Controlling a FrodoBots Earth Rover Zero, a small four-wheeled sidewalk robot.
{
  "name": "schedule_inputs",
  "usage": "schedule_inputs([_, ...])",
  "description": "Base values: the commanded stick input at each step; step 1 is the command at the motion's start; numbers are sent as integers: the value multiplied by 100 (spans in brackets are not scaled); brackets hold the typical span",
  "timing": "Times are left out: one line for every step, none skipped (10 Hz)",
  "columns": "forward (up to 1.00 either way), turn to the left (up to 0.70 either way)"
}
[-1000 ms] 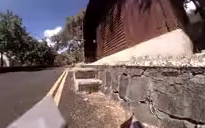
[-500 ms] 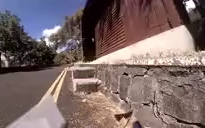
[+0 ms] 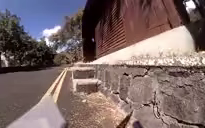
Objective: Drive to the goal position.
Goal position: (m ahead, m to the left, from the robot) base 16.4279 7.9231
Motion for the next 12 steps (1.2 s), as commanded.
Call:
schedule_inputs([0, 50])
schedule_inputs([0, 50])
schedule_inputs([0, 50])
schedule_inputs([0, 50])
schedule_inputs([0, 50])
schedule_inputs([0, 50])
schedule_inputs([0, 50])
schedule_inputs([0, 50])
schedule_inputs([0, 50])
schedule_inputs([0, 50])
schedule_inputs([0, 50])
schedule_inputs([0, 50])
